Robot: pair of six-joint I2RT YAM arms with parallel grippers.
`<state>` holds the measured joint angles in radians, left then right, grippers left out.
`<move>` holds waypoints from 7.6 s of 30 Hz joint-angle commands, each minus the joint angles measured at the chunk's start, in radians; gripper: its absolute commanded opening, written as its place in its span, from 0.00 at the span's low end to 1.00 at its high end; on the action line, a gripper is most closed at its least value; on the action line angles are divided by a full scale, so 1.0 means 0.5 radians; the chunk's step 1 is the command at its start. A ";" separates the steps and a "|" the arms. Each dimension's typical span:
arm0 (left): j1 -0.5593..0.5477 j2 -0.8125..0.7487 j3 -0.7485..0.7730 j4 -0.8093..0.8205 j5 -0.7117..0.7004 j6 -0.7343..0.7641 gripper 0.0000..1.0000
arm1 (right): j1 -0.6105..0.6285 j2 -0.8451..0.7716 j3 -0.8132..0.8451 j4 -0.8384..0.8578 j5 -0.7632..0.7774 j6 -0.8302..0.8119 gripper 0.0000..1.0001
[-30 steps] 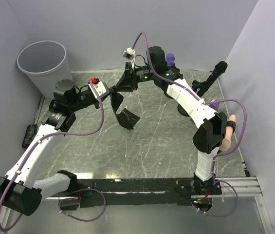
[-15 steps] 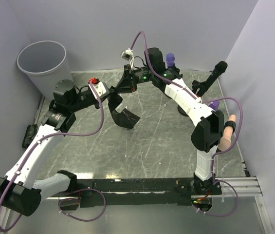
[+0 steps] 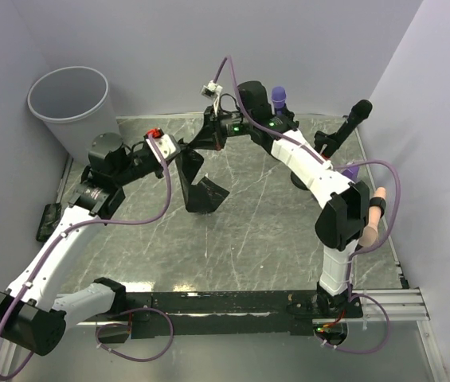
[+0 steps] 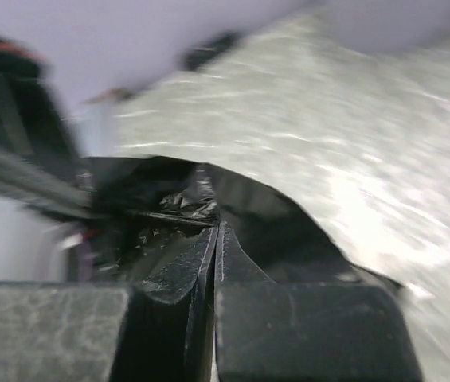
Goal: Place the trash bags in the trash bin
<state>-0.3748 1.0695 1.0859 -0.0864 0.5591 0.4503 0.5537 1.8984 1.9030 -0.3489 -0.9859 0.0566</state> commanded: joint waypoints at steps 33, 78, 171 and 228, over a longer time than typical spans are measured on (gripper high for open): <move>0.188 -0.050 -0.202 -0.026 -0.106 -0.539 0.18 | -0.067 -0.397 -0.041 -0.085 1.635 -0.536 0.00; 0.219 0.782 0.464 0.351 0.572 -0.925 0.40 | 0.178 -0.486 0.023 -0.232 1.165 -0.745 0.00; 0.464 0.834 0.421 0.272 0.861 -1.475 0.01 | 0.095 -0.311 0.051 -0.413 0.696 -1.224 0.00; 0.676 0.763 0.727 0.019 1.072 -1.351 0.01 | 0.031 0.001 0.085 -0.186 0.898 -0.076 0.90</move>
<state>-0.0292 1.5204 1.4410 -0.1677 1.0218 -0.1642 0.5388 1.8954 1.9465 -0.4637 -0.5568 -0.0368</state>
